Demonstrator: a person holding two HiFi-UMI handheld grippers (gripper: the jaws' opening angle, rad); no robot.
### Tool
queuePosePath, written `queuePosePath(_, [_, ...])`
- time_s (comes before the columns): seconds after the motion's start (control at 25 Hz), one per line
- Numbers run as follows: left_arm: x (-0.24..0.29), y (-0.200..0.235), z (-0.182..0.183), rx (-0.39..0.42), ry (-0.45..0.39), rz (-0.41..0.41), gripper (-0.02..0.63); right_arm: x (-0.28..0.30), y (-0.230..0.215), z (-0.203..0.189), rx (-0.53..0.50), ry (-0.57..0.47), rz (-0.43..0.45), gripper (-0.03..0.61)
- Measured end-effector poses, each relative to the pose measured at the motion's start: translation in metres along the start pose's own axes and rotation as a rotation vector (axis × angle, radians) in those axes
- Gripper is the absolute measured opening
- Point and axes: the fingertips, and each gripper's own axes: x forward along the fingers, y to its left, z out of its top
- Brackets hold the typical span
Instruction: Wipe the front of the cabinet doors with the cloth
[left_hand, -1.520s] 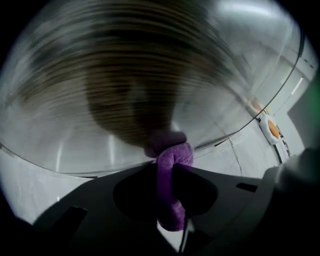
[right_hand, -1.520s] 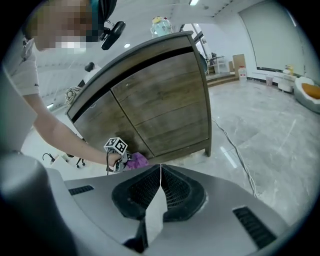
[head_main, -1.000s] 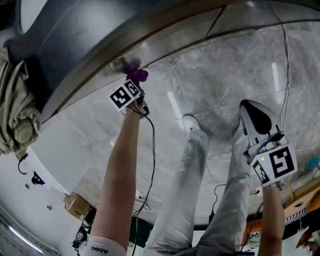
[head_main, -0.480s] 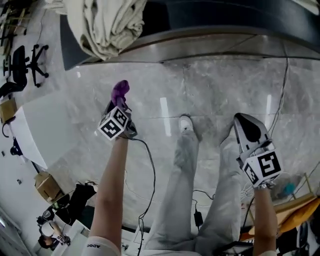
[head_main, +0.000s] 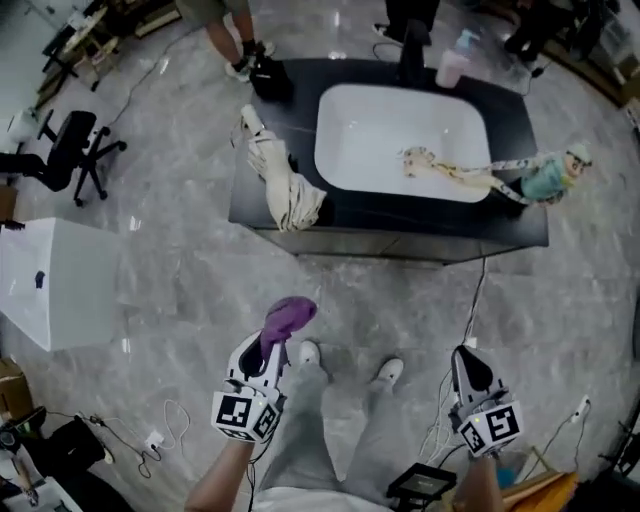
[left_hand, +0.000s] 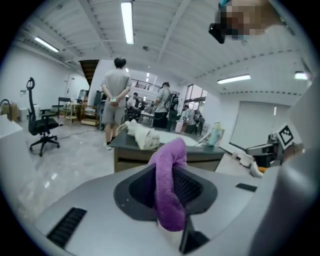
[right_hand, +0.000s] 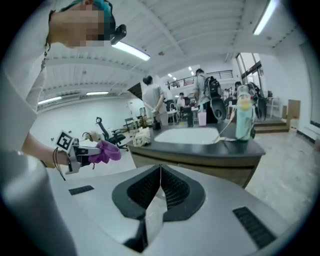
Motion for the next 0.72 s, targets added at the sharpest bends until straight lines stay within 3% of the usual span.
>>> queuePosePath(0.16, [-0.054,-0.061,0.079,0.048,-0.067,-0.09,0.083,-0.071,0.018,0.061,0.035,-0.095,-0.035,0.026])
queuePosePath(0.4, [-0.083,-0.116,0.162,-0.012,-0.181,-0.111,0.083,-0.13,0.03,0.137,-0.01,-0.218,-0.026,0.026])
queuePosePath(0.6, [-0.096,-0.158,0.216,0.002,-0.249,-0.158,0.083,-0.164,0.038,0.189,0.008,-0.324,0.024,0.026])
queuePosePath(0.72, [-0.106,-0.176,0.246,0.039,-0.303,-0.144,0.083,-0.179,0.039,0.212,0.015,-0.363,0.071,0.026])
